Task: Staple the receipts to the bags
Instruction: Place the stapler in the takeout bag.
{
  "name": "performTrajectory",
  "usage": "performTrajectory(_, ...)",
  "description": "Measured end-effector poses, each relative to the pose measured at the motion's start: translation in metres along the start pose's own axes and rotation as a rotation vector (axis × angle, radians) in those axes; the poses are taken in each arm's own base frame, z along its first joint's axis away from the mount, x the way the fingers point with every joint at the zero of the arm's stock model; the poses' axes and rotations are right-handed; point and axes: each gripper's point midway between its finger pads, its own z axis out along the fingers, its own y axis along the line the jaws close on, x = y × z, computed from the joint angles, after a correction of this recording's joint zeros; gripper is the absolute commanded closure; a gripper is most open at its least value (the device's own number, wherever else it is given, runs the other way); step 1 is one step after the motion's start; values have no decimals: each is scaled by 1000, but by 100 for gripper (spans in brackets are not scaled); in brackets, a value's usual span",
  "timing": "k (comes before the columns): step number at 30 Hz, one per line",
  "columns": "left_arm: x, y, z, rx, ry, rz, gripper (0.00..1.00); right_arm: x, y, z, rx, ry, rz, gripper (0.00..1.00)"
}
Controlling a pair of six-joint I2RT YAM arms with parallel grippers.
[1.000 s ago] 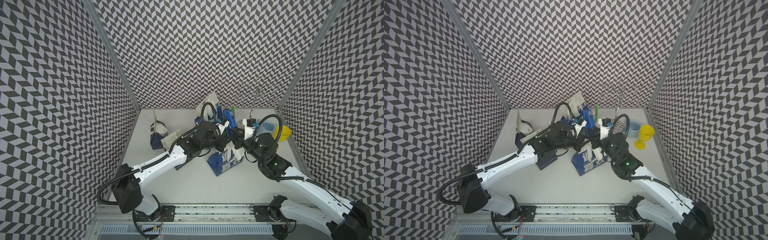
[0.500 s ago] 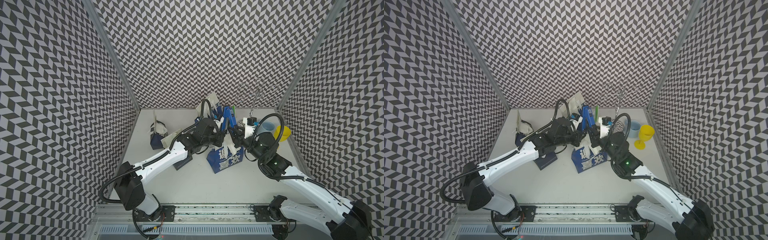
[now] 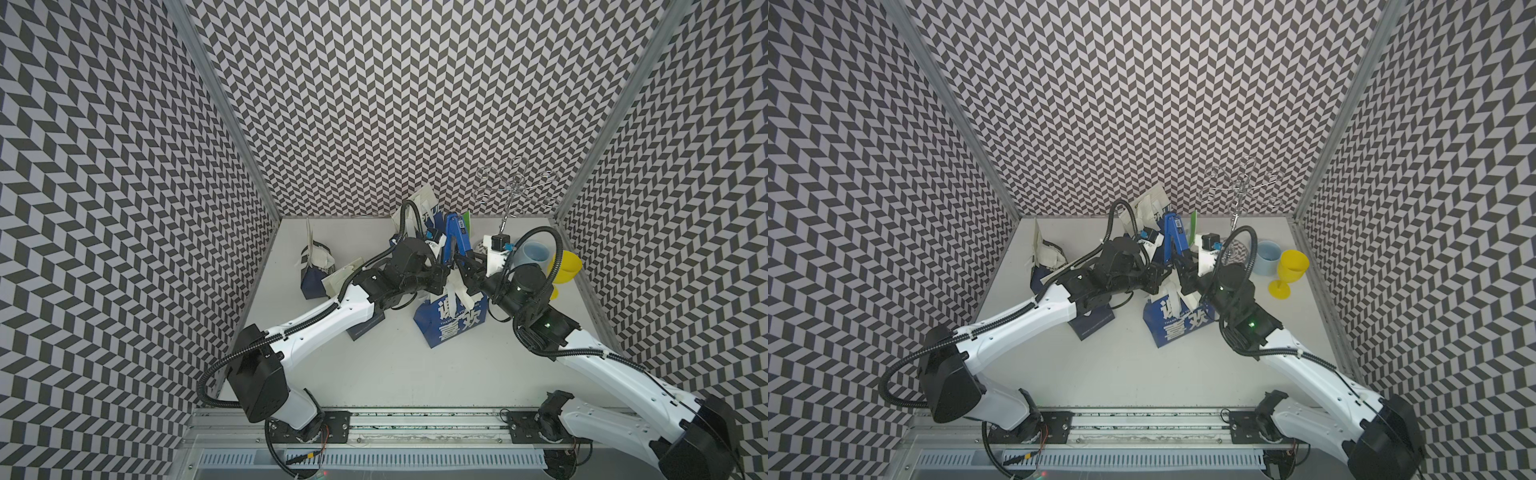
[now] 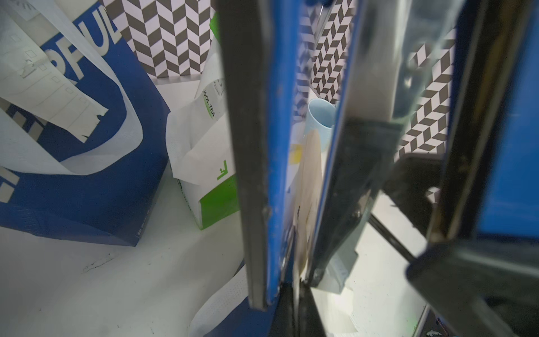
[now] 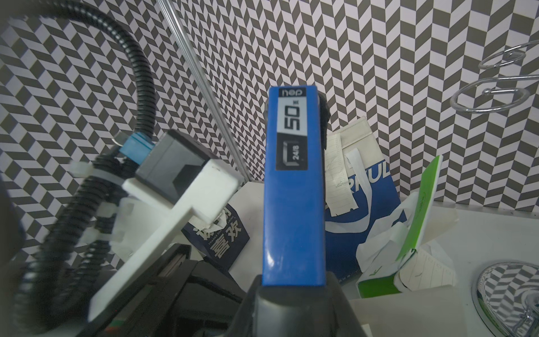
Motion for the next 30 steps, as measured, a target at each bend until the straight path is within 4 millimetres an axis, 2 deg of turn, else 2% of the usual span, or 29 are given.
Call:
performTrajectory(14, 3, -2, -1, 14, 10, 0, 100, 6, 1, 6, -12, 12, 13, 100)
performTrajectory(18, 3, -4, -1, 23, 13, 0, 100, 7, 0, 6, -11, 4, 23, 87)
performTrajectory(23, 4, -4, -1, 28, 15, 0, 100, 11, -2, 10, -2, 6, 25, 86)
performTrajectory(30, 1, -5, -1, 29, 1, 5, 100, 37, -8, 17, 10, 82, 31, 86)
